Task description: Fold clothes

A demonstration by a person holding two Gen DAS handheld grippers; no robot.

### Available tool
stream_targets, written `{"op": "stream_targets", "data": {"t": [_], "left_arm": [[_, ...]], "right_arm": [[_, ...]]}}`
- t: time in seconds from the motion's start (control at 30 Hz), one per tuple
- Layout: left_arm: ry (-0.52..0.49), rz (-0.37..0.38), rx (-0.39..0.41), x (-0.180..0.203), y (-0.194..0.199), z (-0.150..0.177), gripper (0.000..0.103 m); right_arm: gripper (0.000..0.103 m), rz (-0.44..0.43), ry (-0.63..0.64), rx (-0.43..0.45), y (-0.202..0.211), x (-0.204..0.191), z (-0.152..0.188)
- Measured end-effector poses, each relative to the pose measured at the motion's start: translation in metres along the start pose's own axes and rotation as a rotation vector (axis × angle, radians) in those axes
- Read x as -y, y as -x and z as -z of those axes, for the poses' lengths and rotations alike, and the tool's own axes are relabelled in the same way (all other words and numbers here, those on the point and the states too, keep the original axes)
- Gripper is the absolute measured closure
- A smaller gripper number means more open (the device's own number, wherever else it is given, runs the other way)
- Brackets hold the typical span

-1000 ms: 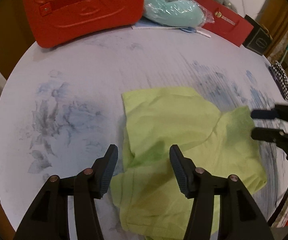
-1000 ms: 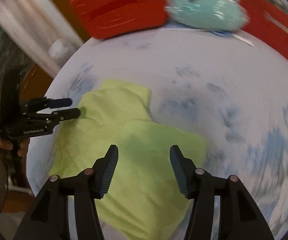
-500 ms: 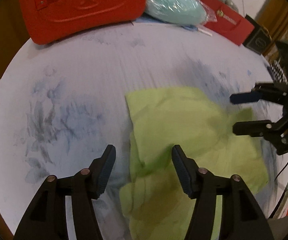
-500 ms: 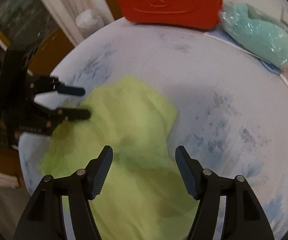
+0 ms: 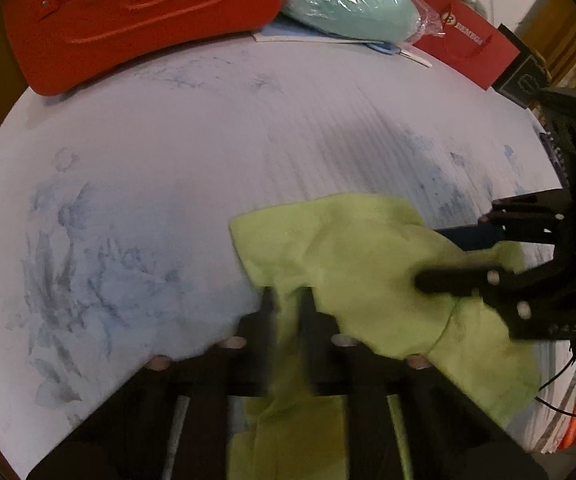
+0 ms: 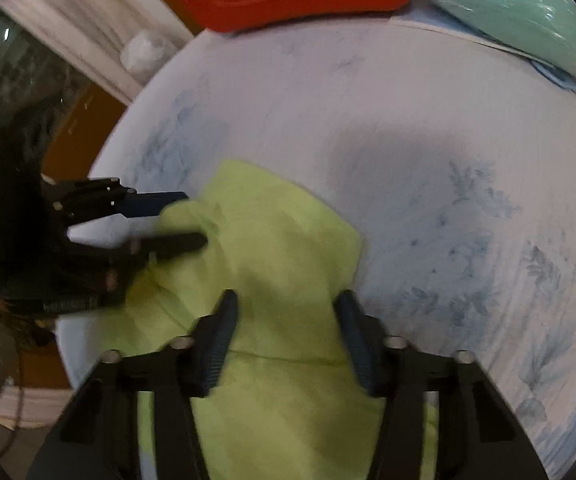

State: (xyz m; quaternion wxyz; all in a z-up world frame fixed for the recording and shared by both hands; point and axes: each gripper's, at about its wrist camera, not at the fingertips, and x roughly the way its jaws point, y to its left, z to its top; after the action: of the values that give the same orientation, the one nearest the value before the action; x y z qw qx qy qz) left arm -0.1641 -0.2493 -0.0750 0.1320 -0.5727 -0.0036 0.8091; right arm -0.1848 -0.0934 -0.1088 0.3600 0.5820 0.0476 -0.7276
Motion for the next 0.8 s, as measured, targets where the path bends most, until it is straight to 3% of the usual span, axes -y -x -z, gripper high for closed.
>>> {"op": "stream_targets", "data": {"t": [0.03, 0.07, 0.2, 0.33, 0.4, 0.5, 0.57, 0.63, 0.67, 0.8], "left_arm": [[0.000, -0.003, 0.019, 0.000, 0.005, -0.001, 0.097], [-0.004, -0.007, 0.044, 0.001, 0.014, -0.001, 0.097], [-0.038, -0.023, 0.152, 0.004, 0.058, 0.007, 0.097], [-0.058, -0.001, 0.191, 0.007, 0.095, 0.031, 0.097], [-0.050, -0.013, 0.144, 0.005, 0.091, 0.042, 0.097], [-0.008, -0.029, 0.085, -0.002, 0.077, 0.048, 0.095], [0.029, -0.013, 0.071, -0.006, 0.067, 0.046, 0.089], [0.044, -0.013, 0.064, -0.005, 0.059, 0.039, 0.069], [0.045, -0.015, 0.064, -0.004, 0.055, 0.035, 0.064], [0.047, -0.019, 0.045, -0.003, 0.037, 0.013, 0.061]], "right_arm": [[0.086, 0.012, 0.010, 0.013, 0.000, -0.001, -0.001], [0.095, 0.007, -0.002, 0.035, 0.004, 0.000, -0.002], [0.096, -0.021, 0.012, 0.171, 0.042, -0.004, 0.004], [0.096, -0.111, 0.102, 0.282, 0.089, -0.024, 0.031], [0.096, -0.150, 0.121, 0.274, 0.099, -0.033, 0.049], [0.096, -0.083, 0.072, 0.214, 0.092, -0.028, 0.065], [0.096, -0.049, 0.011, 0.183, 0.083, -0.019, 0.071], [0.094, -0.030, -0.043, 0.174, 0.077, -0.012, 0.071], [0.094, -0.018, -0.062, 0.173, 0.075, -0.008, 0.069], [0.094, -0.001, -0.133, 0.170, 0.064, 0.002, 0.048]]}}
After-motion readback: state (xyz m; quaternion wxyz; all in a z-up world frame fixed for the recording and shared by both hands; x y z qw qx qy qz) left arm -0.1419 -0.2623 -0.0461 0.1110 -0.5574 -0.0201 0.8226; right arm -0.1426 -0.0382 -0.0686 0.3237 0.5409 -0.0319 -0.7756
